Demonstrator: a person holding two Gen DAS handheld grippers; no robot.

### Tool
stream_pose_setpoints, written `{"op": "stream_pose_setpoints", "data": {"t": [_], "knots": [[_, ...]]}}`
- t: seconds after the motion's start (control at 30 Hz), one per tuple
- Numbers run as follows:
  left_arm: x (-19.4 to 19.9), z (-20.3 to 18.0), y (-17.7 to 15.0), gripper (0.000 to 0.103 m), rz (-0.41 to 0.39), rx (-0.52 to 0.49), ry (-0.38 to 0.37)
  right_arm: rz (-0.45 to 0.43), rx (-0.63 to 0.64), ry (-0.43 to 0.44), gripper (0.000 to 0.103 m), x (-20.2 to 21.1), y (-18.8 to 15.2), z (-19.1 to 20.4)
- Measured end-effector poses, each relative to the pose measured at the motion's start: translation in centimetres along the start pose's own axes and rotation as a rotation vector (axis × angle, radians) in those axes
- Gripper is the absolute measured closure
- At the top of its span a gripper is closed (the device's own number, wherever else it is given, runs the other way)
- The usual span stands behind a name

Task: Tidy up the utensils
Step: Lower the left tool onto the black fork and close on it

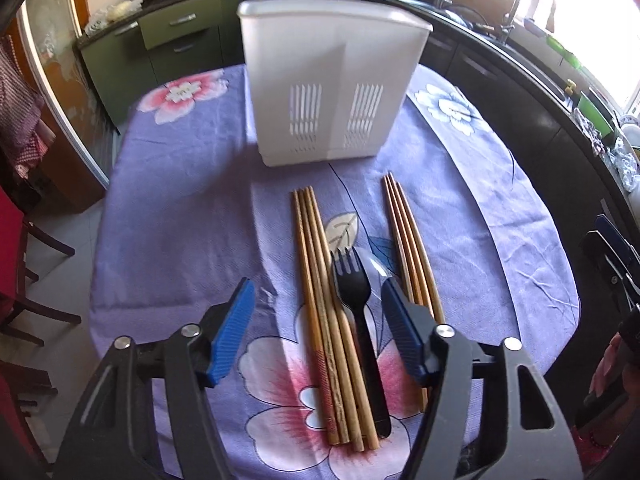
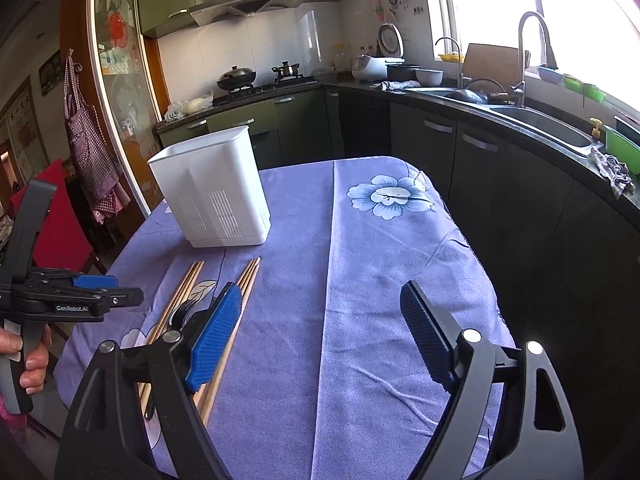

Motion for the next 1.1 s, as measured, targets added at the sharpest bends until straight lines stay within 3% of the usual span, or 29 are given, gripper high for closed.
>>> {"op": "stream_pose_setpoints", "data": {"t": [0.17,0.33,0.43,0.67,1.1], "knots": [[-2.7,-2.2,-1.2,0.068,0.121,-0.027,-0.012,0.019,-0.013,0.019,0.016,-0.8,-0.5,-0.4],[-3.5,-3.2,-2.1,0.069,0.164,-0.040,0.004,0.019,-0.019,0.040,0.016,-1.0,-0.6,-0.7],[-3.8,-3.7,-2.3,0.077,0.182,-0.044,0.001,0.017,-0.024,0.046,0.015,-1.0,-0.7,-0.8],[-5.0,-3.5,-2.7,0.083,0.228,-0.028,0.011,0.015,-0.035,0.059,0.014,-0.8,-1.1,-1.0],[-6.0,-3.4,-1.9,0.087,0.233,-0.015,0.054,0.012,-0.034,0.079,0.012,-0.8,-1.3,-1.1]]}}
Point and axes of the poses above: each gripper's, at about its wrist camera, not at the fingertips, and x roughly against the way its jaws point, z to its left, y to its top, the point moved 8 cm from there along -x, roughly the way its jaws point, and after that the axes turned 4 degrees about z, right-handed, at the moved point
